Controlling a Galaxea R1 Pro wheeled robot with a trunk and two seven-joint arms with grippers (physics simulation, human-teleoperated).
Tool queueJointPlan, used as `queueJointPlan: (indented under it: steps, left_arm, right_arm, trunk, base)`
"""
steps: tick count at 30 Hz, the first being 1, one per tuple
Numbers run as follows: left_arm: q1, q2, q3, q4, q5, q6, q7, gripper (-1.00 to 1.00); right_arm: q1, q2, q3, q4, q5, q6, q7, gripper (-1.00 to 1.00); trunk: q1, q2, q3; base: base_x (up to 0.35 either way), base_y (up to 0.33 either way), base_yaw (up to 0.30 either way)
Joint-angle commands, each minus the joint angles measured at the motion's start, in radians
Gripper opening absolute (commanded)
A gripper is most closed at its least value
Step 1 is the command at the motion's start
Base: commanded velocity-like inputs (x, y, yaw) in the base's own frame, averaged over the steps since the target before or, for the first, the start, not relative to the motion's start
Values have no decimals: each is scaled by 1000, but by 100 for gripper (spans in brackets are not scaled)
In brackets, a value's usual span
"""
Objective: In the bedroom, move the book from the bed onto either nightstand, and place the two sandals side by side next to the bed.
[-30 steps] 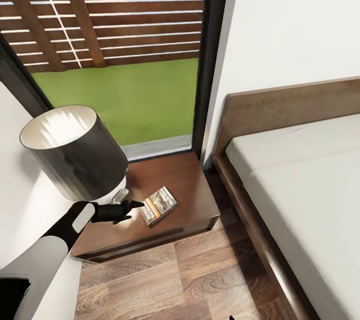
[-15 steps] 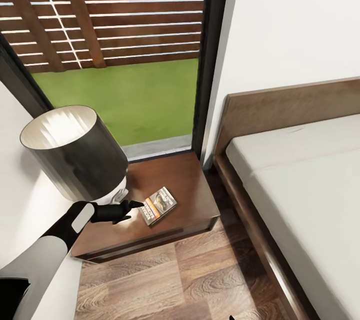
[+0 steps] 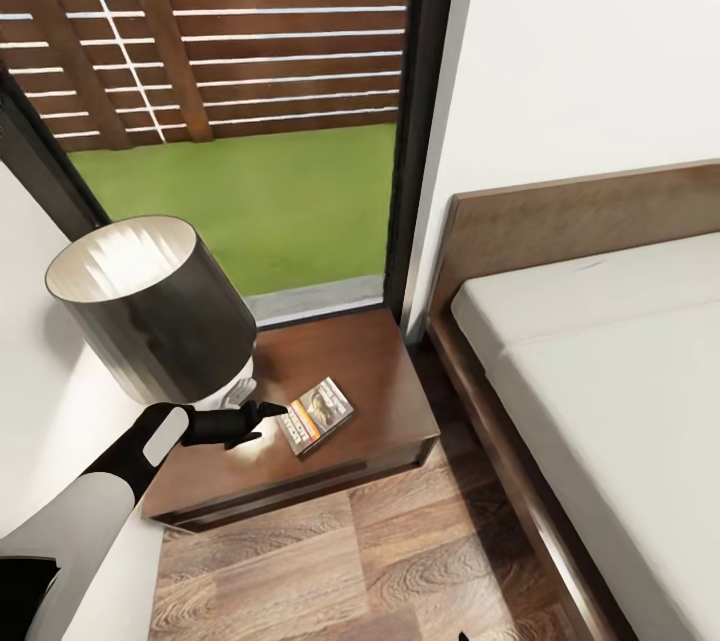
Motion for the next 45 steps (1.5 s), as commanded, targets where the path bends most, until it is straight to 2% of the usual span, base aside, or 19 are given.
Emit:
queueJointPlan:
  steps: [1, 17, 25, 45]
  left_arm:
    - [0, 1, -5, 0, -1, 1, -4, 100]
    - [0, 1, -8, 1, -1, 2, -7, 100]
    - [0, 1, -10, 1, -4, 3, -28, 100]
    - [0, 0, -11, 3, -8, 3, -41, 100]
  right_arm:
    - [-1, -1, 8, 1, -8, -7, 1, 100]
    - [0, -1, 8, 1, -8, -7, 0, 100]
    - [-1, -1, 8, 1, -8, -6, 0, 100]
    - [-1, -1, 8, 1, -8, -5, -1, 100]
  trunk:
    - [0, 0, 1]
    - [0, 0, 25]
    - [0, 0, 37]
    - [0, 0, 40]
  base:
    - [0, 0, 0]
    - [0, 0, 0]
    - [-1, 0, 0]
    - [-139, 0, 0]
